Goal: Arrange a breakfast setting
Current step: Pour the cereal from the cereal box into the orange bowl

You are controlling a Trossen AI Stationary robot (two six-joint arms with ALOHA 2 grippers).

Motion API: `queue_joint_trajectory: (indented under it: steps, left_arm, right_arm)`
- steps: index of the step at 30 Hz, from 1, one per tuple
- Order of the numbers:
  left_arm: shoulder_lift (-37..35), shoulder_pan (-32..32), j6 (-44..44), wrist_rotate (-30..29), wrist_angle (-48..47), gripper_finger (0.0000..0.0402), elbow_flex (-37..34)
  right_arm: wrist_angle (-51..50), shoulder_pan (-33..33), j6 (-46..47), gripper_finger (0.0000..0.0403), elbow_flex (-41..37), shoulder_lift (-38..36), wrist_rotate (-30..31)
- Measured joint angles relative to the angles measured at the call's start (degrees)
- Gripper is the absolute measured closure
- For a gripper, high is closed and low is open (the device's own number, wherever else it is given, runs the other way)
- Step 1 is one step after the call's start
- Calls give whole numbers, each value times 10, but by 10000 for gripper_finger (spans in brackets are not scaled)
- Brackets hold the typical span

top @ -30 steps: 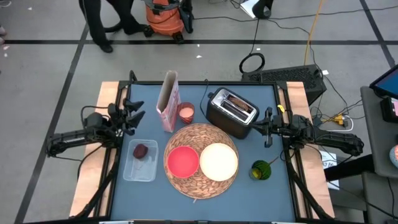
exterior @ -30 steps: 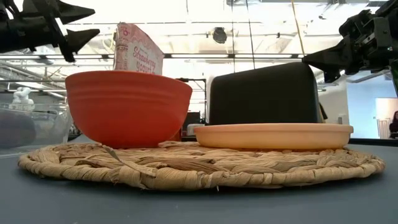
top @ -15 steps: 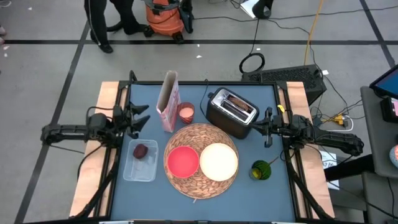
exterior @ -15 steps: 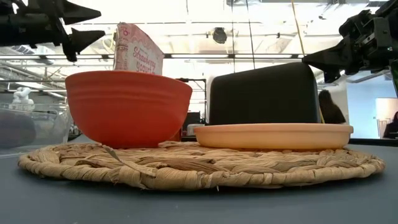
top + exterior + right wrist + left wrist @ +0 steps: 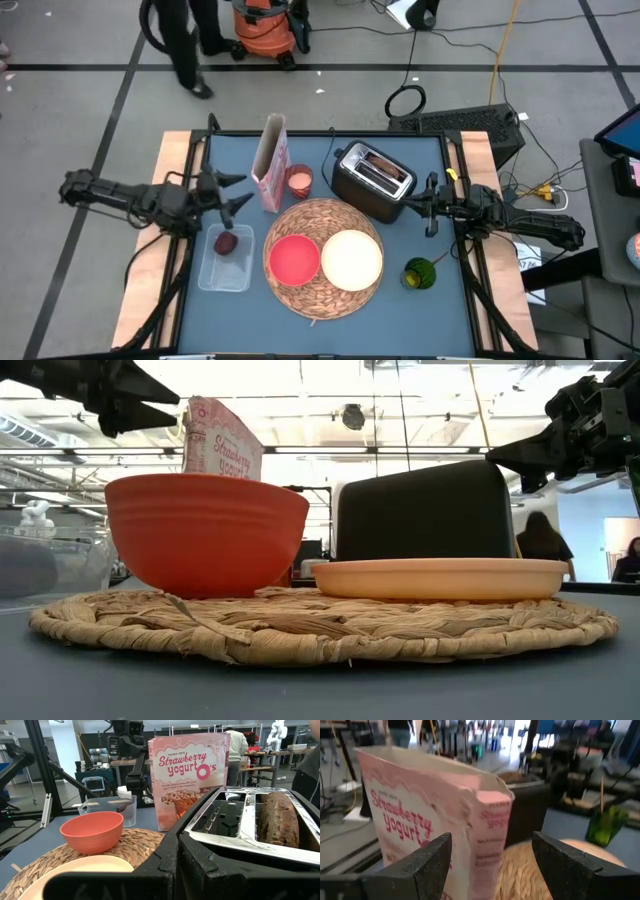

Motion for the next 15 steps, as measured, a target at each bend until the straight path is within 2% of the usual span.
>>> queue_joint_trajectory:
  steps: [7,15]
  left_arm:
    - [58,-17,-7,-9,-16,119,12]
    - [68,-16,-10,-9,-13,119,12]
  right_arm:
    - [0,0,0,390,0,0,0]
    - [0,0,-2,390,0,0,0]
